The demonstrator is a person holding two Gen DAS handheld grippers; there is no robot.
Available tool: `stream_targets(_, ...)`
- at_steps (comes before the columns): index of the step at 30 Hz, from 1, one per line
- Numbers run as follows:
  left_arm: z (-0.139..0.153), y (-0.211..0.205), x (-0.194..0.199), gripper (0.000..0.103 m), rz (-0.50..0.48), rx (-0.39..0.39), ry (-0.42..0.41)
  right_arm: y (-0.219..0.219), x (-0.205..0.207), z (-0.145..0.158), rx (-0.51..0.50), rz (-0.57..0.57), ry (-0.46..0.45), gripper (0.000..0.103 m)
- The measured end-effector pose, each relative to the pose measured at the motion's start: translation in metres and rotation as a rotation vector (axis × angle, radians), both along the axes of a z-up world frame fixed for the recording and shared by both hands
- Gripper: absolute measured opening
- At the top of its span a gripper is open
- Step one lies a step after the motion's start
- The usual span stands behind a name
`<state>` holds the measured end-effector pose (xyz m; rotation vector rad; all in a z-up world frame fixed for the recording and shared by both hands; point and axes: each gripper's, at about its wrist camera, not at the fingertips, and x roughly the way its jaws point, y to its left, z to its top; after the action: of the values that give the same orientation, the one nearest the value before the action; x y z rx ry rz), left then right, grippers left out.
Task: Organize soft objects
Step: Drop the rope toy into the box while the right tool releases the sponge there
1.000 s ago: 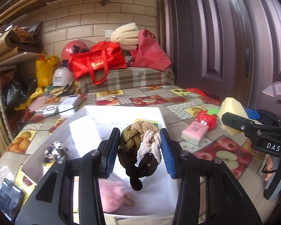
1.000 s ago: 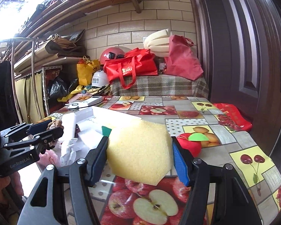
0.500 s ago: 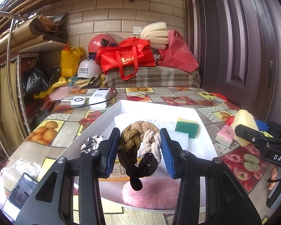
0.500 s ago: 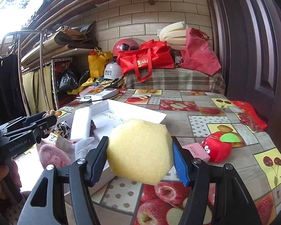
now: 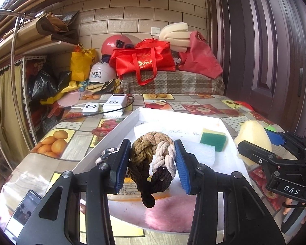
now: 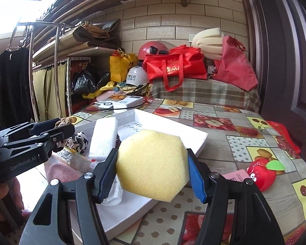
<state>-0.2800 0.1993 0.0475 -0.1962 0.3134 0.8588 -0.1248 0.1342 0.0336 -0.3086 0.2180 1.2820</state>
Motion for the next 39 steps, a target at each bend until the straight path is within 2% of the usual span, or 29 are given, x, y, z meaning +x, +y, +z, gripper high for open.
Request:
stream_targets(4,-0.003,0.015,0.006,0.043,-0.006,-0.022,0.032,0.013,0.001,-0.002,-0.030,0.023,0.023,0.064)
stream_targets(12,-0.012,0.060,0.007,0.043,0.008,-0.199,0.017,0.043,0.017,-0.007,-0.104,0.002,0.112,0.064)
stream_targets(16,-0.011,0.063,0.012,0.043,0.028,-0.192,0.028,0.054,0.019,-0.007,-0.101,-0.018,0.100,0.064)
stream_targets(21,-0.006,0.054,0.015,0.043,0.054,-0.116,0.048,0.064,0.013,-0.006,-0.089,-0.024,0.072,0.066)
stream_targets(22,-0.005,0.052,0.014,0.047,0.068,-0.098,0.047,0.064,0.012,-0.006,-0.087,-0.028,0.069,0.066)
stream_targets(24,-0.004,0.050,0.013,0.054,0.087,-0.075,0.041,0.066,0.012,-0.006,-0.096,-0.027,0.065,0.077)
stream_targets(25,-0.003,0.050,0.012,0.070,0.102,-0.067,0.042,0.065,0.012,-0.006,-0.094,-0.028,0.064,0.085)
stream_targets(26,-0.003,0.050,0.011,0.080,0.115,-0.063,0.040,0.064,0.012,-0.005,-0.086,-0.031,0.064,0.086)
stream_targets(27,-0.002,0.049,0.009,0.095,0.124,-0.057,0.034,0.063,0.013,-0.005,-0.079,-0.031,0.065,0.086)
stream_targets(28,-0.002,0.048,0.006,0.101,0.132,-0.046,0.022,0.062,0.013,-0.005,-0.075,-0.031,0.064,0.088)
stream_targets(31,0.000,0.045,0.002,0.101,0.136,-0.028,0.005,0.062,0.013,-0.004,-0.069,-0.035,0.058,0.103)
stream_targets(39,0.000,0.044,0.002,0.101,0.139,-0.022,0.003,0.060,0.010,-0.002,-0.044,-0.030,0.032,0.103)
